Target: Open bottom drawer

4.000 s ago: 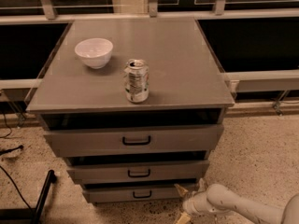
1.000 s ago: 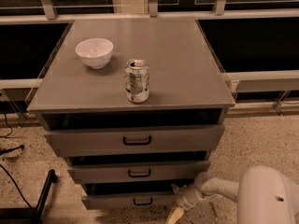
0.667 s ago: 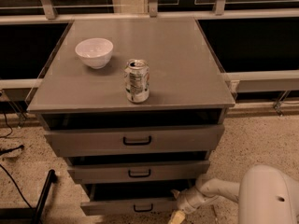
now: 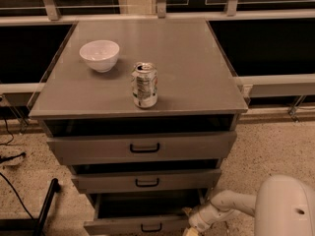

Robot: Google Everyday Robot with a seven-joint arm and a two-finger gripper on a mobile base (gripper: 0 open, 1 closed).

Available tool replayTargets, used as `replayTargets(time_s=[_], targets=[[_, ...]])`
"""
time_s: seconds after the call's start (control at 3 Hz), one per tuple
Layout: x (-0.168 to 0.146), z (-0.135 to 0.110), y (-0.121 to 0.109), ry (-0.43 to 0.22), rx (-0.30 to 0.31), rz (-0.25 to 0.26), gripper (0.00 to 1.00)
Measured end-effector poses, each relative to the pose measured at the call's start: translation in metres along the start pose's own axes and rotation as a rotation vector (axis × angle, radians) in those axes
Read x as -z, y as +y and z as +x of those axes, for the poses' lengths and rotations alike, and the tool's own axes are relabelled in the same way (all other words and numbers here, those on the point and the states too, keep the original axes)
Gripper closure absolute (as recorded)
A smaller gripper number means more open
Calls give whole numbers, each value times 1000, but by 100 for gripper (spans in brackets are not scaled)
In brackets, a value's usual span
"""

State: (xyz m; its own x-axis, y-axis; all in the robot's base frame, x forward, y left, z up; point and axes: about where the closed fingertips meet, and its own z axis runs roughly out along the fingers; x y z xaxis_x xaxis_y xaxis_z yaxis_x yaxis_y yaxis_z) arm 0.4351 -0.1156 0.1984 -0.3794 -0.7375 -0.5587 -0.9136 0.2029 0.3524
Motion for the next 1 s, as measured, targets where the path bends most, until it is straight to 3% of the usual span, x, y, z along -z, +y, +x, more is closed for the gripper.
replayTargets(time_s=[0.33, 0.67, 1.0], targets=[[1, -1, 1, 0, 0, 0, 0], [12, 17, 29, -31, -48, -11, 0], [31, 33, 63, -104, -65, 26, 0]])
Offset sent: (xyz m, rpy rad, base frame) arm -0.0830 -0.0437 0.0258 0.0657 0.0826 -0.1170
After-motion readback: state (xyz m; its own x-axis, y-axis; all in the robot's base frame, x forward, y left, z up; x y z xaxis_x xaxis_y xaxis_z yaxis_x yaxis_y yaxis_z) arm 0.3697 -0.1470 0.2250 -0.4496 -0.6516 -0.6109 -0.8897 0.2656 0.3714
